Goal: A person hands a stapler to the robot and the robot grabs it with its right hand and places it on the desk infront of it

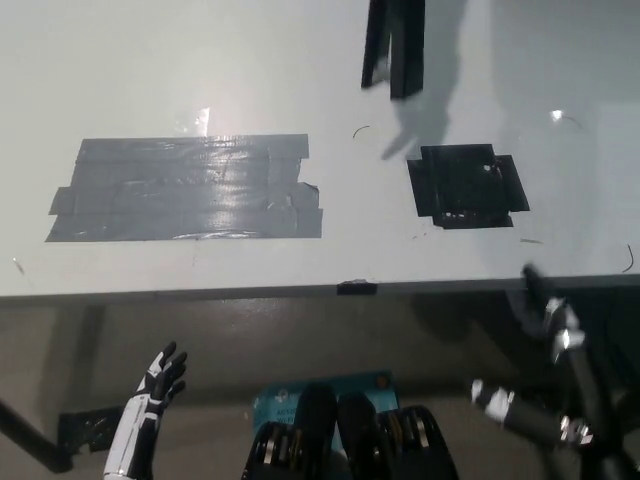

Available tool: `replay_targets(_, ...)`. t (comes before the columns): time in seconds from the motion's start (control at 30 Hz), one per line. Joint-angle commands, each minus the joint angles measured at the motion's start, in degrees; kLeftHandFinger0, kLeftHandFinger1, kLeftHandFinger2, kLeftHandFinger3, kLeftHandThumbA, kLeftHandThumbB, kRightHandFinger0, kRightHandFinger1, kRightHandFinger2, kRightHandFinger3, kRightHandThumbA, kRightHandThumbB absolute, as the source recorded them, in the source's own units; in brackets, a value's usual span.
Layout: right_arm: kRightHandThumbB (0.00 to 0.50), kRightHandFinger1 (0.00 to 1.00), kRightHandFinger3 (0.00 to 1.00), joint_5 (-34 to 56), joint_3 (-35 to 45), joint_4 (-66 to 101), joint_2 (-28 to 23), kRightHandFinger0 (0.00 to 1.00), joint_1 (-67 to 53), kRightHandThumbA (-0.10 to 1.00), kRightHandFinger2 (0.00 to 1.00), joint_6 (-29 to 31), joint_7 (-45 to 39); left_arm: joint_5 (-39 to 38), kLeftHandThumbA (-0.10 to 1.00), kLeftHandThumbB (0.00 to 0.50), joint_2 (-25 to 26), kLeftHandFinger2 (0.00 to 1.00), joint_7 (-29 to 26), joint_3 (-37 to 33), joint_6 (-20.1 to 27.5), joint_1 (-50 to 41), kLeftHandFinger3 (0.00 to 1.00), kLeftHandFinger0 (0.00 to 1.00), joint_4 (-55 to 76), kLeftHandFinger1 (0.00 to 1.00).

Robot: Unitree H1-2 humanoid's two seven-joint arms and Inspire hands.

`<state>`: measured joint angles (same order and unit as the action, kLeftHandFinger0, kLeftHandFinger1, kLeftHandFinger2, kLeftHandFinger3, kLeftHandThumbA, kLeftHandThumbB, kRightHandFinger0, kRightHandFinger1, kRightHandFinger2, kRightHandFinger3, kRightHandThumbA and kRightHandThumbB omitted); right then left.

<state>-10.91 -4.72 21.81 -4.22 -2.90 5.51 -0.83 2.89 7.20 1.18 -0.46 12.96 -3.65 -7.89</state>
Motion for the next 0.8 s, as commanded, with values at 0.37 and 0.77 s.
replay_targets(0.37, 0.335, 1.0, 1.0, -2.8, 2.6, -9.0, 2.6, 1.0, 22.1, 0.82, 1.0, -14.1, 1.3, 0.2, 1.0, 0.495, 0.5, 1.0, 0.7, -0.4, 2.6, 0.1, 1.0, 1.0, 0.9, 1.0)
replay_targets(0.77, 0.369, 1.0, 1.0, -4.1, 4.7, -29.2, 2.1, 1.0, 34.8, 0.92, 1.0, -14.1, 5.6, 0.3, 1.0, 0.495, 0.5, 1.0, 0.5, -0.2, 2.3, 0.2, 1.0, 1.0, 1.1, 1.0)
